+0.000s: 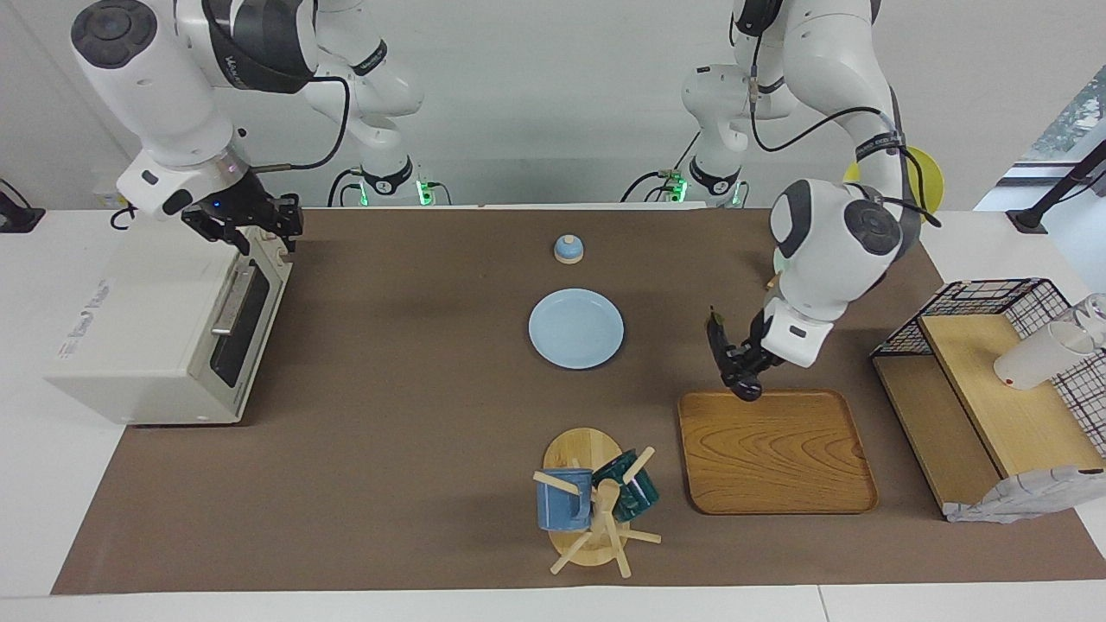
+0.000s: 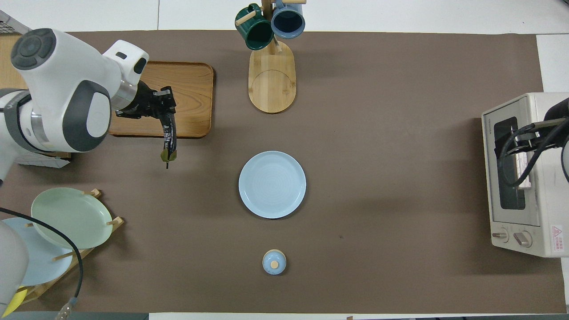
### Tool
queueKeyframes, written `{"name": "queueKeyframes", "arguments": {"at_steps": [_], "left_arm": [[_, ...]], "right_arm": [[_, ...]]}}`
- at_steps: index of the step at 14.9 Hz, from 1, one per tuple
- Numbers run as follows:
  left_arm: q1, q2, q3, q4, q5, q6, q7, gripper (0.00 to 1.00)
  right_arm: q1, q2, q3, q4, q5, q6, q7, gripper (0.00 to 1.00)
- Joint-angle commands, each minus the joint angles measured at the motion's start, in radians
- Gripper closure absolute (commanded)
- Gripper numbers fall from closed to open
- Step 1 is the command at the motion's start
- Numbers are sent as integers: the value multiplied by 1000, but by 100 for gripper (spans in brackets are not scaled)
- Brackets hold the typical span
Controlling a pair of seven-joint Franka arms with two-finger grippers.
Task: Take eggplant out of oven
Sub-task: 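Lower the eggplant onto the wooden tray and open the left gripper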
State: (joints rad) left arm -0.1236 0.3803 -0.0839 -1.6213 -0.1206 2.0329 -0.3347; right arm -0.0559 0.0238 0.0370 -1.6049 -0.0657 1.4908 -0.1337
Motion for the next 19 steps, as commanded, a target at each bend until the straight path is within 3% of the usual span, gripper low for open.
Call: {"name": "queueKeyframes", "arguments": {"at_steps": [1, 4, 7, 19], "left_arm": [[16, 207, -8, 277, 58, -95, 14, 100], [42, 281, -8, 319, 113, -62, 71, 100], [56, 307, -8, 317, 118, 6, 83, 100], [55, 304, -5, 273, 122, 84, 120, 100]], "right_arm": [[4, 15, 1, 39, 1, -11, 9, 0], [2, 13, -2, 43, 18, -15, 13, 0], [14, 1, -3, 33, 17, -23, 51, 0], [48, 2, -45, 45, 15, -18, 48, 0]]}}
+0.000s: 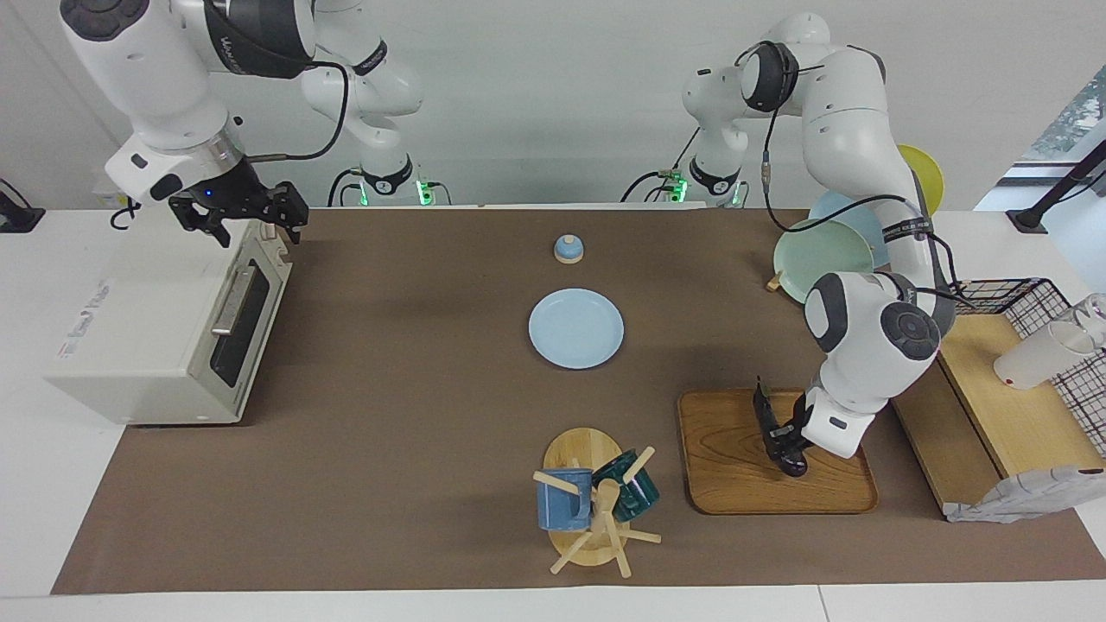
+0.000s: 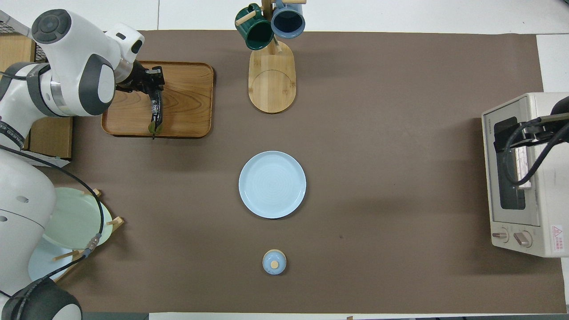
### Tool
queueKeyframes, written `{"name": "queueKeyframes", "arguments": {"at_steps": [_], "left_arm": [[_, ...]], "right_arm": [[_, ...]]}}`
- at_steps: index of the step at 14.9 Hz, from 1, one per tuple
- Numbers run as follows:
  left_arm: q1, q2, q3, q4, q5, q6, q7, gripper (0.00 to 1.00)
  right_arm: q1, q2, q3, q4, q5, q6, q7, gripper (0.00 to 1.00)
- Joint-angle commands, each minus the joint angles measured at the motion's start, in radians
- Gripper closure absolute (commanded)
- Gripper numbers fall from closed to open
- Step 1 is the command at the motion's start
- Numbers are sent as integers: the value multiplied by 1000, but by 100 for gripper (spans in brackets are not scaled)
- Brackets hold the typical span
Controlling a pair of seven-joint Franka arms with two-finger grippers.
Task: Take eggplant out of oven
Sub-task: 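Lower the eggplant onto the wooden tray and open the left gripper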
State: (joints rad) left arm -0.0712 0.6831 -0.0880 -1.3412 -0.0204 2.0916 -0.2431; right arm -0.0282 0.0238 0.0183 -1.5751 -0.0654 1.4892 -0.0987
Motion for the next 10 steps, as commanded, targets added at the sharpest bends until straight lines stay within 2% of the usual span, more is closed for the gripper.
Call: {"name": "queueKeyframes", "arguments": {"at_steps": [1, 2, 5, 7, 10], "left_arm": [[2, 1, -1, -7, 22, 33, 37, 98], [4, 1, -1, -7, 19, 39, 41, 1], [16, -10, -1, 2, 10, -22, 39, 0], [19, -49, 2, 5, -6, -85, 39, 0], [37, -163, 2, -10, -6, -117, 25, 0]], "right_arm": [[33, 1, -32, 15, 15, -18, 13, 0], [51, 2, -53, 15, 15, -17, 13, 0], [64, 10, -69, 17, 16, -15, 11, 0], [47, 11, -61, 18, 18, -10, 14, 0], [34, 13, -66, 18, 24, -9, 17, 0]]}}
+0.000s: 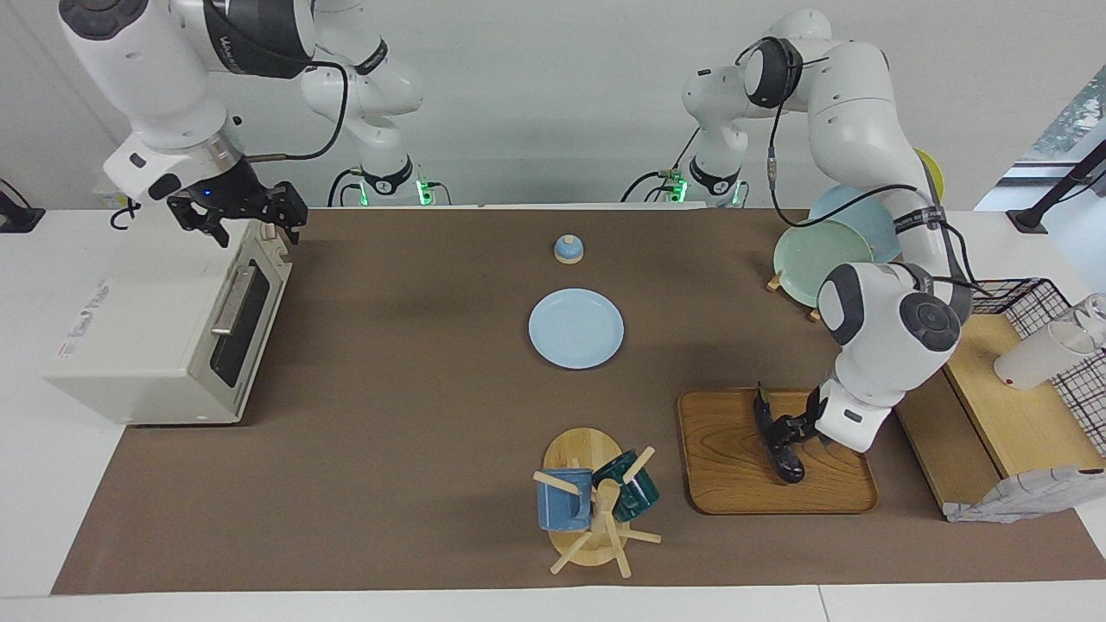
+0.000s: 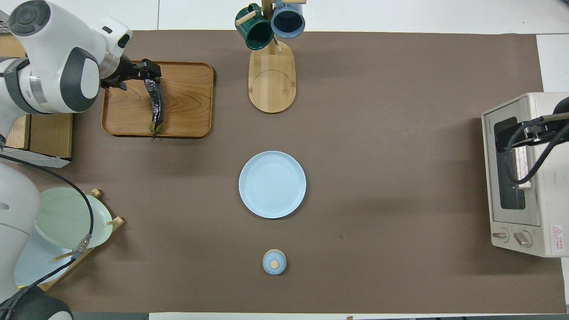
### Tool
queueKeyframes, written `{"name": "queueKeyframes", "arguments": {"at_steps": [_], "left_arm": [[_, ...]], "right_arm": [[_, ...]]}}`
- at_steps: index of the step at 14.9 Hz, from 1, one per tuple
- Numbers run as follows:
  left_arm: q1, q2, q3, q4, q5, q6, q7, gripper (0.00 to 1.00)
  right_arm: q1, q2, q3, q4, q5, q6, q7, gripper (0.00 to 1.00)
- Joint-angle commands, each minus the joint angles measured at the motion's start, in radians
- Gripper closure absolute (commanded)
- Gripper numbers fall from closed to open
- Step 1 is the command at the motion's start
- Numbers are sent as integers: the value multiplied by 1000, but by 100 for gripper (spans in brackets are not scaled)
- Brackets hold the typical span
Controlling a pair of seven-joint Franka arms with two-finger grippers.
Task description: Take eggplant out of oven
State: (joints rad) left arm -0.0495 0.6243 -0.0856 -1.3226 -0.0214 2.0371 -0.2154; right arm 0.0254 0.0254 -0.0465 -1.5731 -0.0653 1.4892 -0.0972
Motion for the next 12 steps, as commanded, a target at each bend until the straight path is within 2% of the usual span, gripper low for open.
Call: {"name": "queueKeyframes", "arguments": {"at_steps": [1, 4, 8, 10, 12], "left_arm": [[25, -133, 1, -27, 1, -108, -4, 0], [25, -245, 20, -24, 8, -272, -4, 0], [23, -380, 20, -36, 8, -464, 5, 0], [22, -452, 20, -84, 9, -520, 8, 0], [20, -529, 18, -180, 9, -522, 16, 0]], "right_arm": [[-25, 11, -1, 16, 24, -10, 17, 0], [-28, 13, -6, 16, 33, -6, 94, 0], [-27, 13, -13, 31, 49, -6, 85, 0], [-28, 13, -15, 31, 53, -10, 73, 0], [-27, 10, -15, 30, 52, -18, 76, 0]]}}
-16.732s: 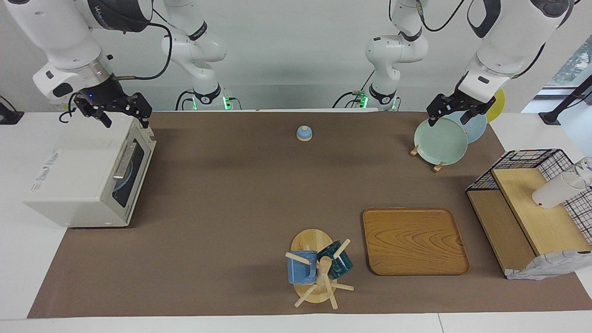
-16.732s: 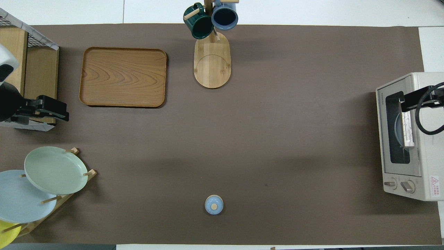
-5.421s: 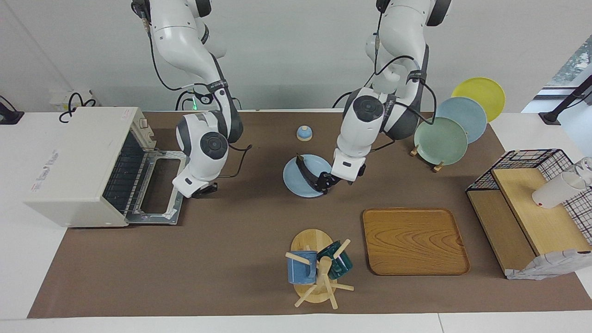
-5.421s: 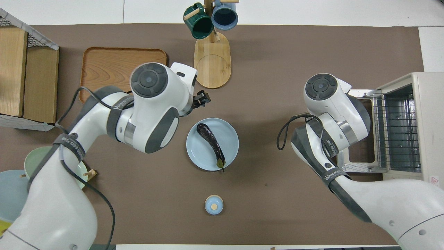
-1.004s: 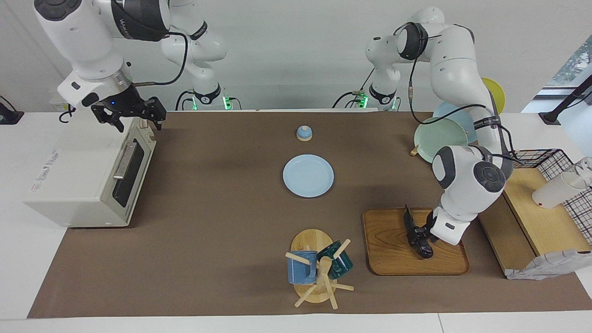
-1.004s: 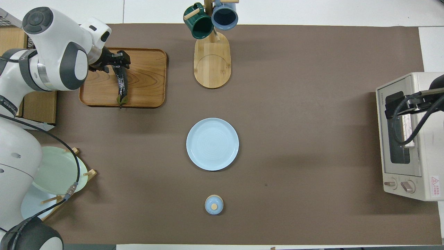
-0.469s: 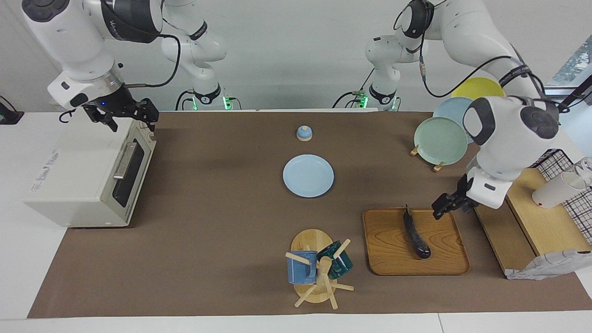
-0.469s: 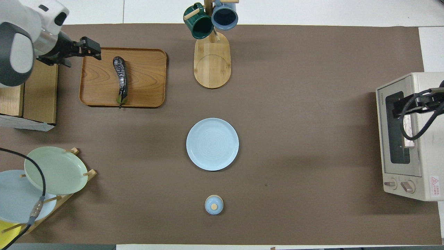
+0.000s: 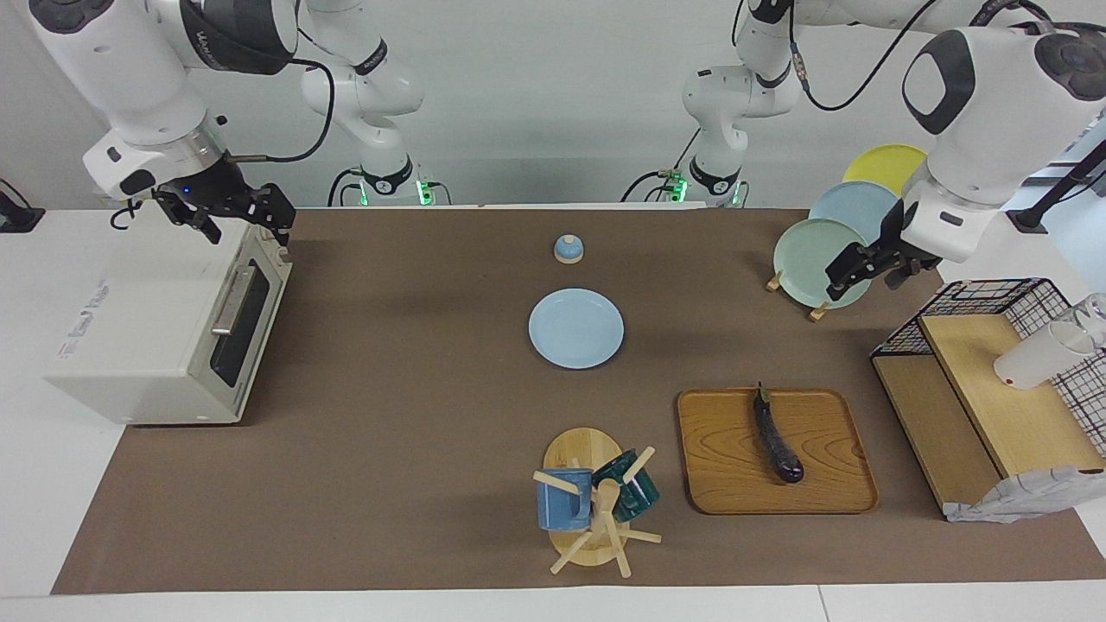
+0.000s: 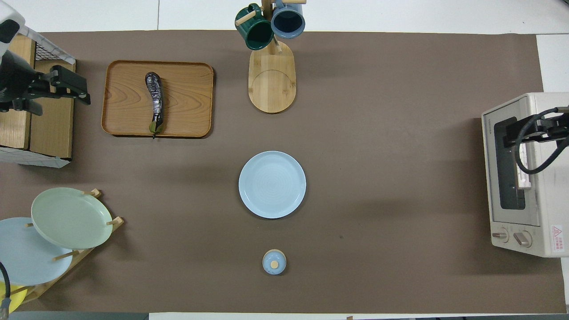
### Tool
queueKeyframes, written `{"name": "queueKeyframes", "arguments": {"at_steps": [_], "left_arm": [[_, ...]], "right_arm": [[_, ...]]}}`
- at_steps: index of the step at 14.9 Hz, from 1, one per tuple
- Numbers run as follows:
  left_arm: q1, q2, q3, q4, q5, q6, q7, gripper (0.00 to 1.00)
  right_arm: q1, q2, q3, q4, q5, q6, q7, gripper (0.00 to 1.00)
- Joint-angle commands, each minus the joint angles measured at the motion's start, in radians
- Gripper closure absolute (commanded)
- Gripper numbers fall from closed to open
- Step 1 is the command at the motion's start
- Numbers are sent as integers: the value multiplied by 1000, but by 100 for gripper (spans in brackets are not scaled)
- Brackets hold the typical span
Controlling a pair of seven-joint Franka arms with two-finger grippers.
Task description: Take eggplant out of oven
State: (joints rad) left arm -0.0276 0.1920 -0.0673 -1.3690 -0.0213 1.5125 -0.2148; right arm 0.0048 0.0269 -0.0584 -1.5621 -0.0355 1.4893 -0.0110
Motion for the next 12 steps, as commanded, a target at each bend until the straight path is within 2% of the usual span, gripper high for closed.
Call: {"name": "queueKeyframes", "arguments": {"at_steps": [1, 4, 6, 9, 12], "left_arm": [[-2, -129, 0, -184, 9, 3, 26, 0], [-12, -229, 0, -355, 9, 53, 40, 0], [-17, -253, -2, -406, 9, 77, 49, 0], [-5, -253, 0, -394, 6, 60, 153, 0], [-2, -236, 0, -311, -3, -14, 147, 0]], "right_arm": [[-14, 4, -1, 13, 23, -17, -10, 0], [-23, -2, -1, 5, 31, -15, -9, 0], [-22, -2, 0, 0, 31, -14, -9, 0], [-22, -2, 0, 0, 31, -14, -9, 0], [-22, -2, 2, 0, 31, -14, -9, 0]]}}
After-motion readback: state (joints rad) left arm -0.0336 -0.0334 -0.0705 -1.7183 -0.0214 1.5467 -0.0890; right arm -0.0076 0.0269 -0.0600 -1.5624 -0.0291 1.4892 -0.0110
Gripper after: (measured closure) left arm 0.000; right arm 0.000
